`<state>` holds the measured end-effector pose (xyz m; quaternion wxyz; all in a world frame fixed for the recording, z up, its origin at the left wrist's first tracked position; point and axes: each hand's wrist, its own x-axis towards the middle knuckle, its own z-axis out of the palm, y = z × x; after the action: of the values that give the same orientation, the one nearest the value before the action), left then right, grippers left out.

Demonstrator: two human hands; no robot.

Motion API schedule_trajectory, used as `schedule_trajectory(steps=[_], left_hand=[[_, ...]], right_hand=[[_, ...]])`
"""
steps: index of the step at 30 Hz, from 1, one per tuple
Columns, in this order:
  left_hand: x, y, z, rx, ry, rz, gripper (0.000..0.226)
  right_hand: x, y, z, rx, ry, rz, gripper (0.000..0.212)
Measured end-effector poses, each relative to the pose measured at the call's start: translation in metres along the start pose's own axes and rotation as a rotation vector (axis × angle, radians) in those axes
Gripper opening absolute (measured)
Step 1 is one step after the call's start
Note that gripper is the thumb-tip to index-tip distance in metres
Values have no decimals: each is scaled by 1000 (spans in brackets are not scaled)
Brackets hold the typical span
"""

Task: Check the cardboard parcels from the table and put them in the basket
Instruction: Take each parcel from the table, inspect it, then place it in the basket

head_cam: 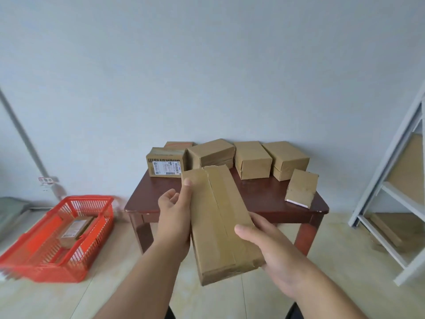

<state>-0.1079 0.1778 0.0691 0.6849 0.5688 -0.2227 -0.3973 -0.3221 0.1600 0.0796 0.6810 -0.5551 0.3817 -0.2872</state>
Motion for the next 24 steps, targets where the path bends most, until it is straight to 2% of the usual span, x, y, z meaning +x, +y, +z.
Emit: schedule_trajectory(steps=[2,5,8,12,14,16,19,21,24], left_hand=[[-20,-1,5,106,-93,3,95],[-57,-9,10,210,-220,19,58],[-83,-23,9,227,-334,45,60],[-101,-35,8,227,-356,123,53],[-107,-37,8,233,-348,151,51],[-109,-38,6,215,-323,148,51],[-111,-36,2,242,-302,152,53],[-113,-36,0,278,-305,170,61],[-115,-37,-1,295,-290,191,73]], right_hand=[[-1,9,8,97,106,-26,38],[1,12,11,123,221,-88,45],[2,13,10,119,286,-106,57],[-5,23,16,-47,389,-186,48],[-11,27,19,-123,368,-205,65],[-17,31,19,-105,254,-200,87],[-24,32,14,-113,101,-189,105],[-27,34,12,-127,96,-207,111],[-29,34,14,-111,117,-234,106]])
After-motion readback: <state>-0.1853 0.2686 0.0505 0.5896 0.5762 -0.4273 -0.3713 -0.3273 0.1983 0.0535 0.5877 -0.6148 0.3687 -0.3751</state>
